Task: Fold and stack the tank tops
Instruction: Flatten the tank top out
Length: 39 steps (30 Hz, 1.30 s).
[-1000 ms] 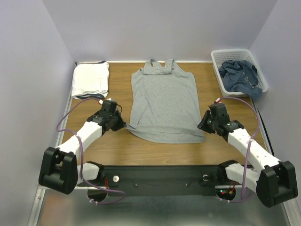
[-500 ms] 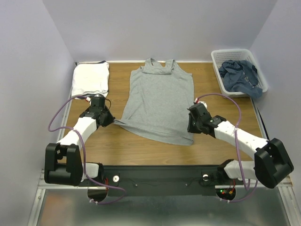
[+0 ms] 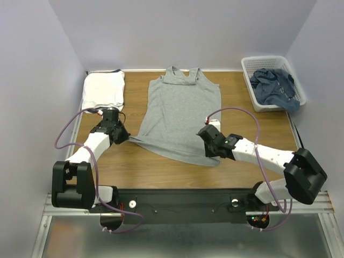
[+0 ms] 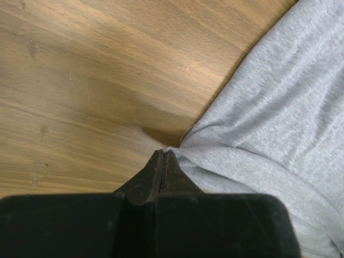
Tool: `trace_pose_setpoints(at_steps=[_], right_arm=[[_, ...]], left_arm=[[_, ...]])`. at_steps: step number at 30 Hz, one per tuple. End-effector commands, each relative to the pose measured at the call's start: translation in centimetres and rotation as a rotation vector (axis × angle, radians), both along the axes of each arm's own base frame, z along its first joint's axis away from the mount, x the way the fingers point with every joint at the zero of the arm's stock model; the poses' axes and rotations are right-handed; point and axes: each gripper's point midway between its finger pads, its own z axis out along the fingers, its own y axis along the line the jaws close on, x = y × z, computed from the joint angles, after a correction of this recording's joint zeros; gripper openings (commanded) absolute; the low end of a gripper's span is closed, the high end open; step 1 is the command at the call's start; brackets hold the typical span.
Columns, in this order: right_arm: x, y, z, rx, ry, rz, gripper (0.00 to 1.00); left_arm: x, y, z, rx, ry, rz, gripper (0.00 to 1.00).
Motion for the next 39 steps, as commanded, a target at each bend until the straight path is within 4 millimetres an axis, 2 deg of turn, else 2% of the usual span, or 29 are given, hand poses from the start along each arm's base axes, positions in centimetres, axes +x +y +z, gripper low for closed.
trace_pose_setpoints(at_steps=[1, 8, 21, 32, 39], right_arm=[[0.1, -1.3, 0.4, -0.092, -0.041, -0.052, 0.26], [-0.5, -1.3, -0.2, -0.161, -0.029, -0.050, 0.27], [-1.2, 0.2, -1.0, -0.175, -0.009, -0.035, 0.32], [-1.5, -1.1, -2.2, -0.246, 0.009, -0.086, 0.33], [-0.9, -1.3, -2.0, -0.254, -0.023, -0.126, 0.32]], left_arm=[[1.6, 0.7, 1.5, 0.020, -0.057, -0.001, 0.00], [1.9, 0.8, 1.4, 0.014, -0.058, 0.001, 0.00], [1.7, 0.5, 0.9, -0.005, -0.053, -0.009, 0.00], [1.6, 0.5, 0.9, -0.008, -0.053, -0.011, 0.00], [1.6, 0.3, 1.0, -0.016, -0.055, -0.015, 0.00]])
